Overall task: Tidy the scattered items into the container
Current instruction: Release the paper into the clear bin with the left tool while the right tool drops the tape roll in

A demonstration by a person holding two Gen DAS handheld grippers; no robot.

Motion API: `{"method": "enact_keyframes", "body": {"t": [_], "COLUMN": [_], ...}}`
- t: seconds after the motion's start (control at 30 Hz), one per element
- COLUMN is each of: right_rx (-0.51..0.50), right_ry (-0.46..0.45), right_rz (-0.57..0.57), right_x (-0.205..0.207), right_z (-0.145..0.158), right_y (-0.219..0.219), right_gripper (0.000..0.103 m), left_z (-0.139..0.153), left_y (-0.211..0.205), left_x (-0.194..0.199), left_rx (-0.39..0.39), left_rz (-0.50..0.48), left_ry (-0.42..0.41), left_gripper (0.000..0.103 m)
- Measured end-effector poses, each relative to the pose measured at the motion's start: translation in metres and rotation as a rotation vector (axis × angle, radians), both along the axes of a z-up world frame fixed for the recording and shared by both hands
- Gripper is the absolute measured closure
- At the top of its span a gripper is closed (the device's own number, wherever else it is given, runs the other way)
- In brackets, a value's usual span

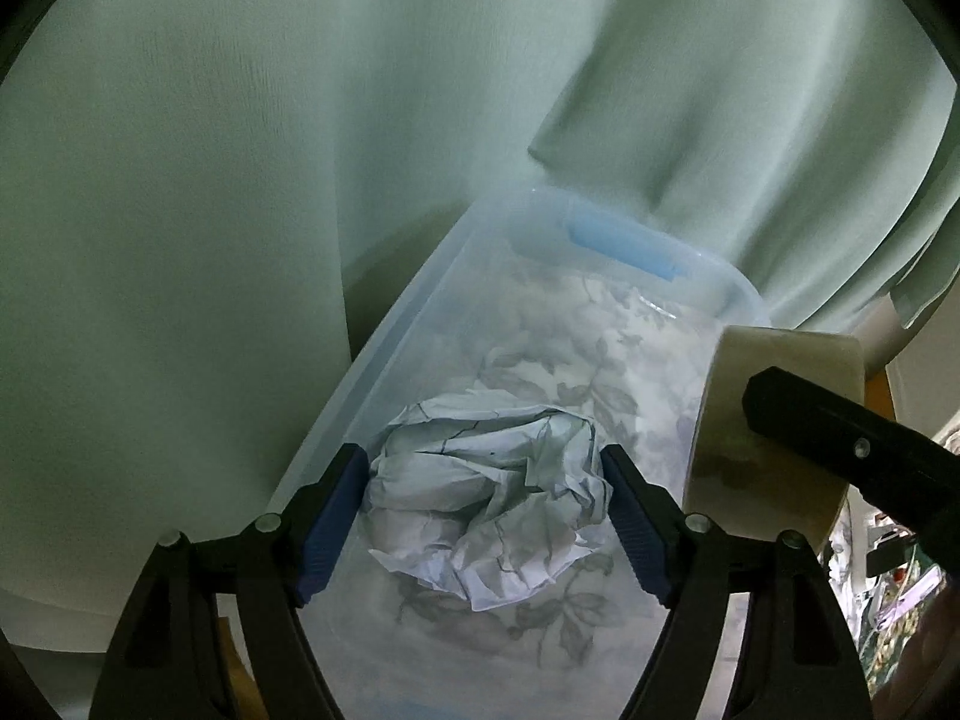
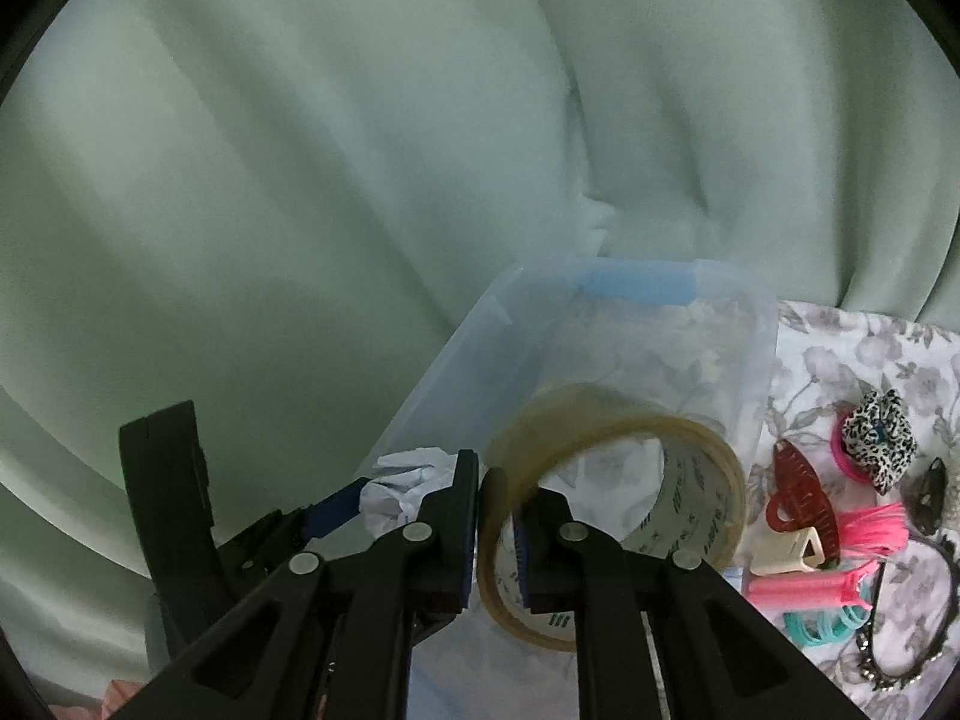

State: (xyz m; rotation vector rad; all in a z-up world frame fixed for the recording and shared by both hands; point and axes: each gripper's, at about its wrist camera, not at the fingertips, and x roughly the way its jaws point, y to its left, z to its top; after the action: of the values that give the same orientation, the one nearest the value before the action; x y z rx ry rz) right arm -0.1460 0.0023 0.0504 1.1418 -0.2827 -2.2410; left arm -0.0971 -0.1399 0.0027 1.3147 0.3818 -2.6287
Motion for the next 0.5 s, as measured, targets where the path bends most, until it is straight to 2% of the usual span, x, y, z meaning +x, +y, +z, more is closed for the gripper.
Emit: {"method": "enact_keyframes", "body": {"t": [0.2, 0.23, 0.27, 0.3, 0.33, 0.5], "right_rx": [0.041, 0.046, 0.043, 0.039, 0.035, 0.030], "right_ry": [0.011, 0.015, 0.023, 0.030, 0.041, 0.072], "right_rz": [0.008, 0.006, 0.007, 0.009, 0.009, 0.008], "right_x": [0.003, 0.003, 0.003, 0.004, 0.005, 0.013], "right_z": [0.001, 0.001, 0.003, 0.004, 0.007, 0.018], "right_y": [-0.006, -0.006, -0.007, -0.007, -0.007, -0.004], "right_gripper": [0.085, 0.075, 0.060, 0.054, 0.050, 0.049], "left_z": [-0.004, -0.005, -0.005, -0.005, -0.005, 0.003], "left_y": [0.001, 0.002, 0.002, 0.003, 0.002, 0.001], "left_x": [-0.001, -0.001, -0.001, 0.000, 0.001, 0.008], "left_rx": [-0.005, -0.011, -0.012, -0.009, -0.004, -0.014], "left_rz": [-0.014, -0.017, -0.022, -0.025, -0.026, -0.019], "left_ry": [-0.031, -0.039, -0.044, -0.048, -0.051, -0.044], "left_gripper": [0.021, 0.020, 0.020, 0.020, 0.020, 0.020]}}
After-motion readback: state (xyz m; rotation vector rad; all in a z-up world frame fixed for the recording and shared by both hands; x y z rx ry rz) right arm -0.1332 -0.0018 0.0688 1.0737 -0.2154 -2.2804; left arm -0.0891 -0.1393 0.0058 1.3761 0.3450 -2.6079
